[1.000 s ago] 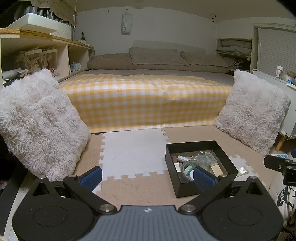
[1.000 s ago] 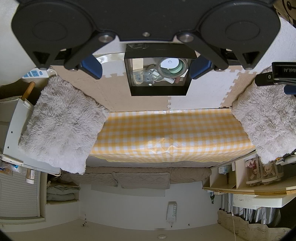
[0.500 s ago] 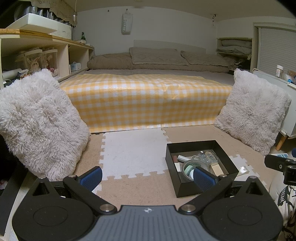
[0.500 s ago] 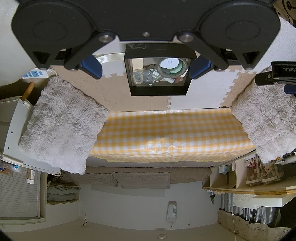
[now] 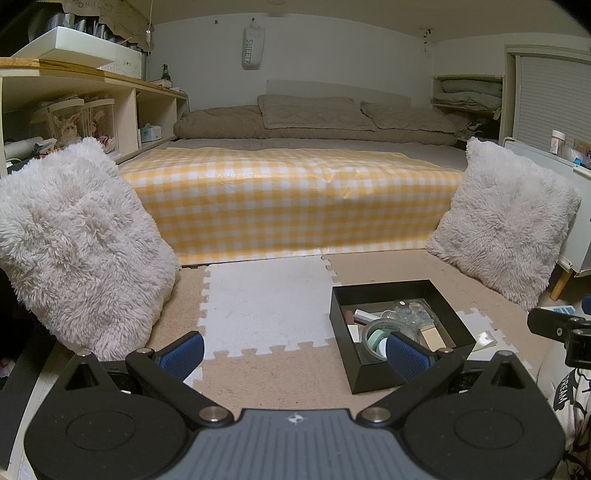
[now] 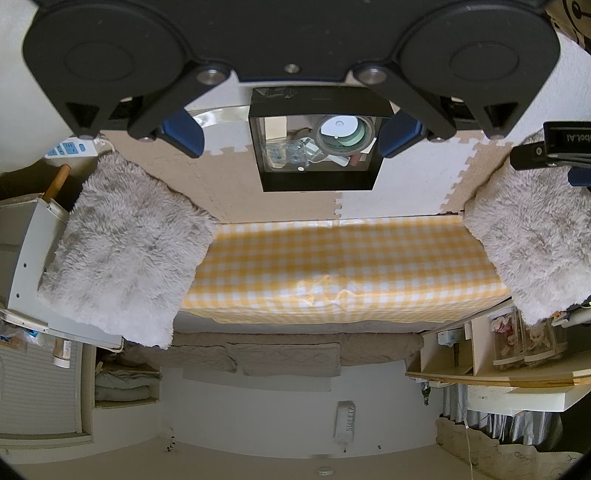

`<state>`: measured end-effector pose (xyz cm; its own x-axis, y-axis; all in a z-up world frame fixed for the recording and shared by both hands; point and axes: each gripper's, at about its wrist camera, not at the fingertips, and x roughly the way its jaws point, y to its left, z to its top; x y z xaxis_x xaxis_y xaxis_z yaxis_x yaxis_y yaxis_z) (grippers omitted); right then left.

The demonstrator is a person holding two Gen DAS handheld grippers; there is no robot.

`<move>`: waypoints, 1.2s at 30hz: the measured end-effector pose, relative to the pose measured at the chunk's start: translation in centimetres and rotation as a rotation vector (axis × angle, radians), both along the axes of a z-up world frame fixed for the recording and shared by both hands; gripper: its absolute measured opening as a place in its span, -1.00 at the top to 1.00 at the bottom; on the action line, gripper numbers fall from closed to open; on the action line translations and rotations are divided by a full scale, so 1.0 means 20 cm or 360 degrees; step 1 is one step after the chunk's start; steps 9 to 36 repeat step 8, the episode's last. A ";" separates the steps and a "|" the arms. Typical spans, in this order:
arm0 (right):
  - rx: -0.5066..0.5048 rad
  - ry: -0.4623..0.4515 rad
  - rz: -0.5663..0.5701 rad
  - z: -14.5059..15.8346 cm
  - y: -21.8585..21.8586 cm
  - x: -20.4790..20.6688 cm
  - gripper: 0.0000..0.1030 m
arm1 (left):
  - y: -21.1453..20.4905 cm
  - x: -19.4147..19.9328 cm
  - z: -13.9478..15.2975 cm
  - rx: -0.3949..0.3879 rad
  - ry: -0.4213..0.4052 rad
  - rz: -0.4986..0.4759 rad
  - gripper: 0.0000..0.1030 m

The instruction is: Organize rigid objects

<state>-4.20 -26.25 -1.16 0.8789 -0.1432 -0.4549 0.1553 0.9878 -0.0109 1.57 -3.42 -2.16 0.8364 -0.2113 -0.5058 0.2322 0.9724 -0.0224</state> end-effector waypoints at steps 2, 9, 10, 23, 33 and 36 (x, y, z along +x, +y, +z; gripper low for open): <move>0.0001 -0.0001 -0.0001 0.00 0.00 0.00 -0.98 | 0.00 0.00 0.00 -0.0001 0.0000 0.0000 -1.00; 0.0001 -0.0001 0.0000 0.00 0.00 0.00 -0.98 | 0.00 0.00 0.00 -0.0004 0.0002 0.0003 -1.00; 0.0001 -0.0001 0.0000 0.00 0.00 0.00 -0.98 | 0.00 0.00 0.00 -0.0004 0.0002 0.0003 -1.00; 0.0001 -0.0001 0.0000 0.00 0.00 0.00 -0.98 | 0.00 0.00 0.00 -0.0004 0.0002 0.0003 -1.00; 0.0001 -0.0001 0.0000 0.00 0.00 0.00 -0.98 | 0.00 0.00 0.00 -0.0004 0.0002 0.0003 -1.00; 0.0001 -0.0001 0.0000 0.00 0.00 0.00 -0.98 | 0.00 0.00 0.00 -0.0004 0.0002 0.0003 -1.00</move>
